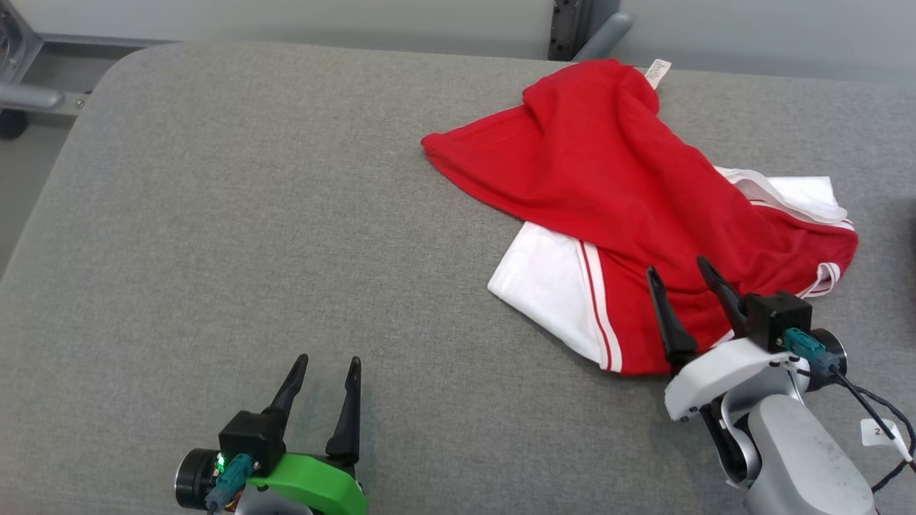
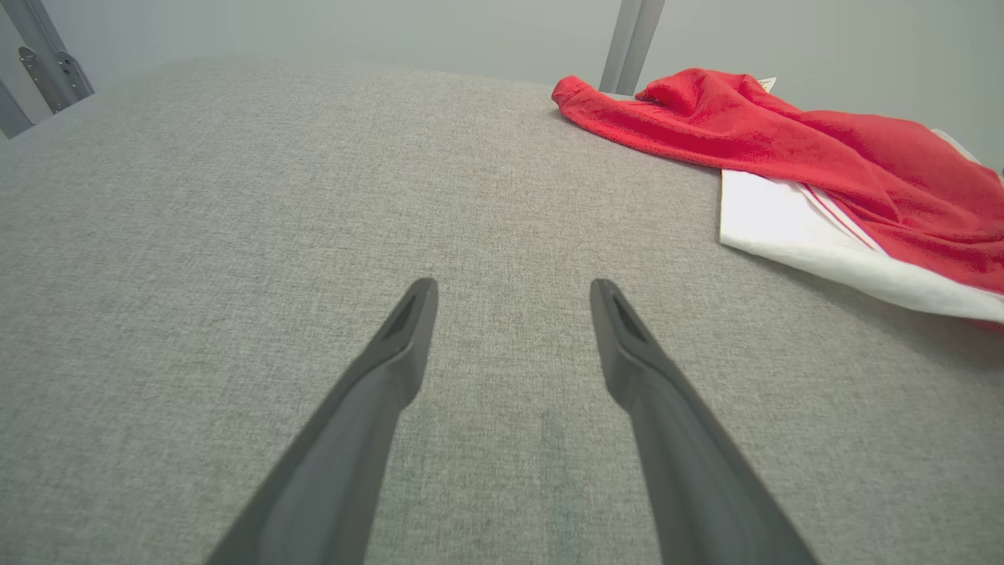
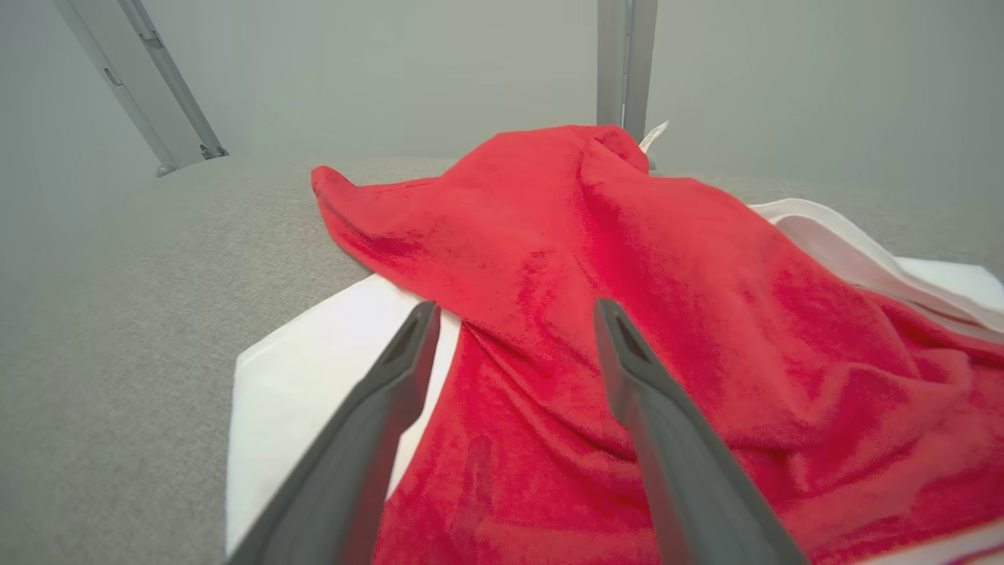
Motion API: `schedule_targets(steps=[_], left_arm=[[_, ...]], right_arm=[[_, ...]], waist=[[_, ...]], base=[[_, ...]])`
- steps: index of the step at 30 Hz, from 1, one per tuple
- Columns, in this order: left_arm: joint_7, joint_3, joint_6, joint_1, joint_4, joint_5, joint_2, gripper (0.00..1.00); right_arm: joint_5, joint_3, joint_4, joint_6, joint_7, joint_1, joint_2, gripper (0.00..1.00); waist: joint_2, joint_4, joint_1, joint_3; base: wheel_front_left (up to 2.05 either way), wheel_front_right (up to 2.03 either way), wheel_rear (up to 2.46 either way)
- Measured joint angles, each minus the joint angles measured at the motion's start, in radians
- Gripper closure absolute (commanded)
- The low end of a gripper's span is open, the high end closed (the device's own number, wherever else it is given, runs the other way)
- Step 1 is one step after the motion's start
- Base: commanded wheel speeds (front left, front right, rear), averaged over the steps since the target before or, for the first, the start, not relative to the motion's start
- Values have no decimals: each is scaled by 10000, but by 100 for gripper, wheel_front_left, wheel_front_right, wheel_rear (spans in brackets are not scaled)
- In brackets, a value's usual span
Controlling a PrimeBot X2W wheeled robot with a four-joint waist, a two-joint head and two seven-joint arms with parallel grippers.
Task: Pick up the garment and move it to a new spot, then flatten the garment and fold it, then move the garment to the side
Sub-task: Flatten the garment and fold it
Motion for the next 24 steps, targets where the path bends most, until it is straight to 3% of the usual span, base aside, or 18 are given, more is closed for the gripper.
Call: schedule_targets(steps=[5, 16, 20, 24], left_arm=[[-2, 75, -81, 114, 63, 81, 2, 0], [-2, 77, -132, 293, 140, 82, 4, 0], [-2, 27, -136, 289, 148, 75, 4, 0], [0, -59, -174, 288, 155, 19, 2, 0]], right_arm=[[113, -334, -203, -4, 0, 747, 130, 0], [136, 1498, -1009, -2, 0, 1685, 81, 0], [-188, 2150, -552, -2, 0, 1400, -29, 0], [-1432, 2364, 301, -2, 59, 707, -326, 0]], waist=[[0, -471, 0, -417], [0, -715, 0, -804], [0, -608, 0, -786], [0, -446, 0, -671]], base=[[0, 0, 0], [0, 0, 0], [0, 0, 0], [0, 0, 0]])
